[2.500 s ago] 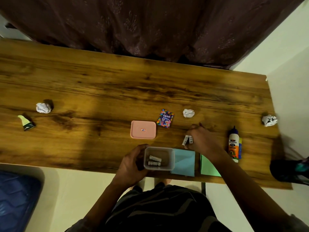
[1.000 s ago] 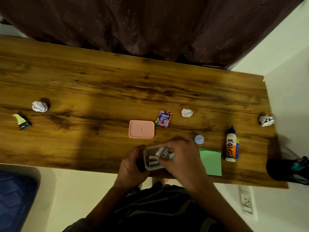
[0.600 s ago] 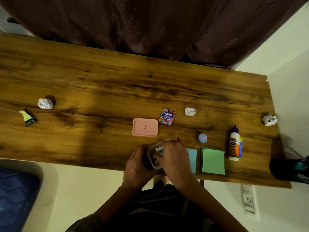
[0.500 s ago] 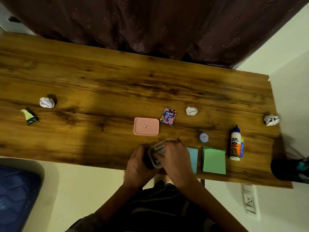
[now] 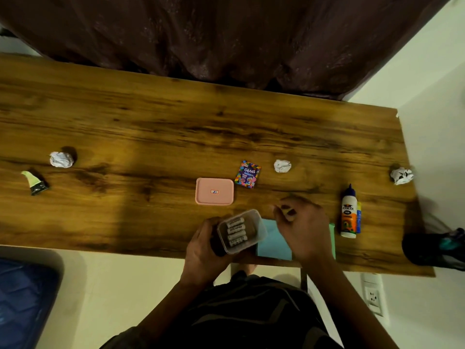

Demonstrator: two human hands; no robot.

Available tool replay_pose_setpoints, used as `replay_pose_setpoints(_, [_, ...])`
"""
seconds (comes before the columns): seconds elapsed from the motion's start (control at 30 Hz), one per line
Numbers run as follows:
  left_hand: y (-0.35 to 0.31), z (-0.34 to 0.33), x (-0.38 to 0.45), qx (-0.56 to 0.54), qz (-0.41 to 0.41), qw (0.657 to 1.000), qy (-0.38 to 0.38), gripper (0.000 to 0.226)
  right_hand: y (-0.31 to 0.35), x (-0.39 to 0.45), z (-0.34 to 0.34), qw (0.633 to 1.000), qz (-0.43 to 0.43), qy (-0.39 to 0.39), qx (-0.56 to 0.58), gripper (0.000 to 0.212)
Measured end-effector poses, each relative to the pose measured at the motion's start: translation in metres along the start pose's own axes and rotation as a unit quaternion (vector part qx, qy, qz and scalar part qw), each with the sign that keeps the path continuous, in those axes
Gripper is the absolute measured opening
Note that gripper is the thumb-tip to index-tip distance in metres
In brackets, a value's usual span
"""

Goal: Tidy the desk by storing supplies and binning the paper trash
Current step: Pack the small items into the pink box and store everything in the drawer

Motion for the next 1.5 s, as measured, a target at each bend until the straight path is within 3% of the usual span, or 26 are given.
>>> replay_pose_setpoints(0.2, [0.002,0.002,0.004,-0.017,-0.013,0.999,0.029,0.078,-0.069,0.022,-0.003,0.995,-0.089,0.021,-0.030,0.015])
replay_pose_setpoints(0.6, [0.003,0.001,0.005,-0.037,-0.004,0.999,0.020,0.078,-0.104,0.040,-0.035,0.992,-0.098,0.075,-0.040,0.026])
replay_pose_setpoints(0.73, [0.000,0.003,0.004,-0.026,-0.009,1.000,0.012,0.077,-0.084,0.033,-0.023,0.995,-0.059,0.073,-0.024,0.032])
replay_pose_setpoints(0.9, [0.004,0.002,0.004,-0.031,-0.009,0.999,0.020,0.078,-0.012,0.006,0.007,0.999,0.011,0.052,0.008,0.024])
replay_pose_setpoints(1.1, [0.007,0.000,0.005,-0.048,-0.012,0.999,0.021,0.077,0.050,-0.023,-0.006,0.990,0.063,0.128,-0.016,0.041])
replay_pose_setpoints(1.23, [0.007,0.000,0.004,-0.059,-0.013,0.998,0.015,0.076,0.059,-0.025,-0.033,0.980,0.068,0.183,-0.045,0.039])
replay_pose_setpoints(1.4, [0.009,0.000,0.003,-0.051,-0.016,0.998,0.015,0.077,0.061,-0.018,-0.054,0.973,0.081,0.193,-0.094,0.029])
replay_pose_setpoints(1.5, [0.008,0.000,0.004,-0.034,-0.008,0.999,0.010,0.076,0.058,-0.014,-0.062,0.971,0.072,0.209,-0.096,0.034])
Point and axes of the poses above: each hand's wrist, its own x-axis towards the middle knuckle, its own z-axis out of the back of the hand, y = z × x, the point moved 3 cm from there along x, towards the middle knuckle, and after that the axes turned 8 degrees about y, right-handed, at the moved point
